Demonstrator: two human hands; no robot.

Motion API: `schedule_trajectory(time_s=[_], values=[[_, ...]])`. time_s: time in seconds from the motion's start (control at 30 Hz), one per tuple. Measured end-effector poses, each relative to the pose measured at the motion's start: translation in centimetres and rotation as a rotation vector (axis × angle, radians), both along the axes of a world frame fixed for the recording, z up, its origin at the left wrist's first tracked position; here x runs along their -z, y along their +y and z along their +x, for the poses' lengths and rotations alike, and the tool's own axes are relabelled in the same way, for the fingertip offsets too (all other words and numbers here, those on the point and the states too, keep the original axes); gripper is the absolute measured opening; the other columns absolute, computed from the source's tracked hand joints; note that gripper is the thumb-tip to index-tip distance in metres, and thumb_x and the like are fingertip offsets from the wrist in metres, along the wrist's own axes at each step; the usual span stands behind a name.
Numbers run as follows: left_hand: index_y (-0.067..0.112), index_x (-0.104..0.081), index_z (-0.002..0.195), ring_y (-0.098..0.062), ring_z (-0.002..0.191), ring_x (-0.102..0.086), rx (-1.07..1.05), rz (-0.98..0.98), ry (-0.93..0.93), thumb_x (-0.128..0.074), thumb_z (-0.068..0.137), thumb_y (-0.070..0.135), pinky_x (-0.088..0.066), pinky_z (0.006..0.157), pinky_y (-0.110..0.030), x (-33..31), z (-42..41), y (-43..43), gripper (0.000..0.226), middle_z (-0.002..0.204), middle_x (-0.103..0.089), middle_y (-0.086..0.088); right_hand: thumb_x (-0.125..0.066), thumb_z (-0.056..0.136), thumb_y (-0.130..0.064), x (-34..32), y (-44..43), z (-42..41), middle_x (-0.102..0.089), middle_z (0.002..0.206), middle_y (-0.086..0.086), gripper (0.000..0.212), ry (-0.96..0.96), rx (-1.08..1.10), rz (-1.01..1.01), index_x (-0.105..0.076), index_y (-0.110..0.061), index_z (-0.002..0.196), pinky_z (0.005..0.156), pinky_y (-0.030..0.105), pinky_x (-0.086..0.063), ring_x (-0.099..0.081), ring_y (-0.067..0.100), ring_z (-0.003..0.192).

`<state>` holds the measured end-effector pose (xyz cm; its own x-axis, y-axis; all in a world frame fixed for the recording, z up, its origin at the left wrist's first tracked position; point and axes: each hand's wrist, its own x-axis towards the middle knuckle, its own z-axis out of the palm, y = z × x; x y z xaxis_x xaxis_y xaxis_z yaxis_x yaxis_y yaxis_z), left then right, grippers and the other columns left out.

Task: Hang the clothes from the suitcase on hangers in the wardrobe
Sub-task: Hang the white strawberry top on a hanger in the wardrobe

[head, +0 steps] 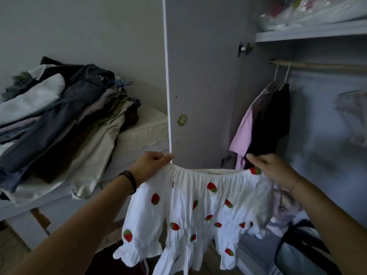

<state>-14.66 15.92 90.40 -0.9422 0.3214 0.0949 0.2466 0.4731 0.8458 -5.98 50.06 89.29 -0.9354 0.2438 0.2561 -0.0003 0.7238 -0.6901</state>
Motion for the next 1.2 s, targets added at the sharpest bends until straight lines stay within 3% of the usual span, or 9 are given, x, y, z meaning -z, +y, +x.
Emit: schedule_trajectory(time_s=[0.13, 0.3, 0.47, 0.57, 0.63, 0.77, 0.87, 1.03, 1.2], values=[[0.016, -0.033, 0.047, -0.009, 0.041, -0.032, 0.034, -0.402, 0.25, -0.054, 0.086, 0.057, -0.03, 0.048, -0.021, 0.9, -2.1, 3.3, 0.06, 0.045, -0.034, 0.003, -0.037, 0.092, -0.057, 1.2, 3.2, -0.9, -0.067, 0.066, -0.001, 0.058, -0.123, 0.166, 0.673, -0.062, -0.017, 0.058, 0.093, 0.03, -0.028, -0.059, 0.013, 0.08], [0.017, -0.034, 0.049, -0.011, 0.045, -0.035, 0.114, -0.33, 0.327, -0.055, 0.082, 0.059, -0.034, 0.053, -0.026, 1.6, -5.6, 7.6, 0.058, 0.047, -0.035, 0.004, -0.034, 0.09, -0.06, 1.8, 6.4, -1.3, -0.066, 0.073, 0.008, 0.051, -0.151, 0.273, 0.494, -0.051, -0.016, 0.072, 0.073, 0.033, -0.045, -0.062, 0.026, 0.075], [0.015, -0.034, 0.05, -0.008, 0.042, -0.028, 0.165, -0.139, 0.309, -0.059, 0.083, 0.052, -0.027, 0.045, -0.019, 0.8, -9.3, 12.0, 0.055, 0.045, -0.03, 0.005, -0.047, 0.095, -0.036, 1.3, 9.3, -2.3, -0.068, 0.111, 0.014, 0.045, -0.084, 0.437, 0.585, -0.043, -0.024, 0.138, 0.086, 0.034, -0.045, -0.061, 0.032, 0.105], [0.013, -0.038, 0.051, -0.009, 0.047, -0.029, 0.238, 0.014, 0.219, -0.062, 0.085, 0.046, -0.028, 0.046, -0.016, 0.0, -11.0, 14.4, 0.053, 0.048, -0.032, 0.003, -0.067, 0.084, -0.034, 0.1, 11.6, -2.9, -0.068, 0.113, 0.012, 0.045, -0.143, 0.5, 0.423, -0.06, -0.017, 0.125, 0.088, 0.032, -0.046, -0.061, 0.029, 0.107], [0.002, -0.053, 0.057, -0.011, 0.055, -0.039, 0.29, 0.102, 0.143, -0.062, 0.087, 0.042, -0.034, 0.05, -0.014, -0.5, -11.9, 16.0, 0.05, 0.056, -0.043, -0.004, -0.075, 0.076, -0.033, -0.2, 12.4, -3.0, -0.071, 0.092, 0.01, 0.022, -0.161, 0.495, 0.382, -0.073, -0.017, 0.092, 0.078, 0.03, -0.048, -0.065, 0.028, 0.091], [-0.012, -0.063, 0.072, -0.014, 0.065, -0.05, 0.386, 0.192, 0.058, -0.068, 0.085, 0.018, -0.042, 0.058, -0.016, -0.9, -13.5, 18.8, 0.034, 0.069, -0.058, -0.013, -0.078, 0.07, -0.033, 0.3, 14.3, -3.3, -0.055, 0.054, -0.008, 0.037, -0.179, 0.485, 0.332, -0.052, -0.027, 0.045, 0.069, 0.032, -0.045, -0.057, 0.018, 0.062], [-0.004, -0.07, 0.079, -0.01, 0.07, -0.059, 0.443, 0.125, 0.045, -0.071, 0.082, 0.01, -0.047, 0.064, -0.013, -0.8, -14.1, 20.7, 0.014, 0.078, -0.068, -0.011, -0.074, 0.077, -0.027, 1.0, 16.0, -2.7, -0.051, 0.048, -0.003, 0.034, -0.03, 0.402, 0.149, -0.059, -0.017, 0.048, 0.062, 0.03, -0.04, -0.044, 0.007, 0.05], [0.014, -0.076, 0.085, -0.015, 0.086, -0.068, 0.53, -0.03, 0.068, -0.074, 0.08, 0.026, -0.052, 0.083, -0.03, 0.2, -15.8, 23.8, 0.013, 0.09, -0.074, -0.005, -0.053, 0.094, -0.022, 0.5, 17.0, -1.7, -0.054, 0.08, 0.016, 0.019, 0.172, 0.375, -0.577, -0.06, -0.005, 0.089, 0.06, 0.023, -0.044, -0.05, 0.022, 0.078], [0.018, -0.073, 0.069, -0.001, 0.063, -0.058, 0.514, -0.256, 0.06, -0.071, 0.08, 0.039, -0.043, 0.064, -0.013, 0.8, -16.2, 27.5, 0.024, 0.067, -0.066, 0.008, -0.067, 0.08, -0.041, -0.8, 19.8, -2.5, -0.053, 0.064, 0.006, 0.029, 0.344, 0.387, -0.835, -0.058, -0.019, 0.064, 0.061, 0.029, -0.042, -0.048, 0.02, 0.067]])
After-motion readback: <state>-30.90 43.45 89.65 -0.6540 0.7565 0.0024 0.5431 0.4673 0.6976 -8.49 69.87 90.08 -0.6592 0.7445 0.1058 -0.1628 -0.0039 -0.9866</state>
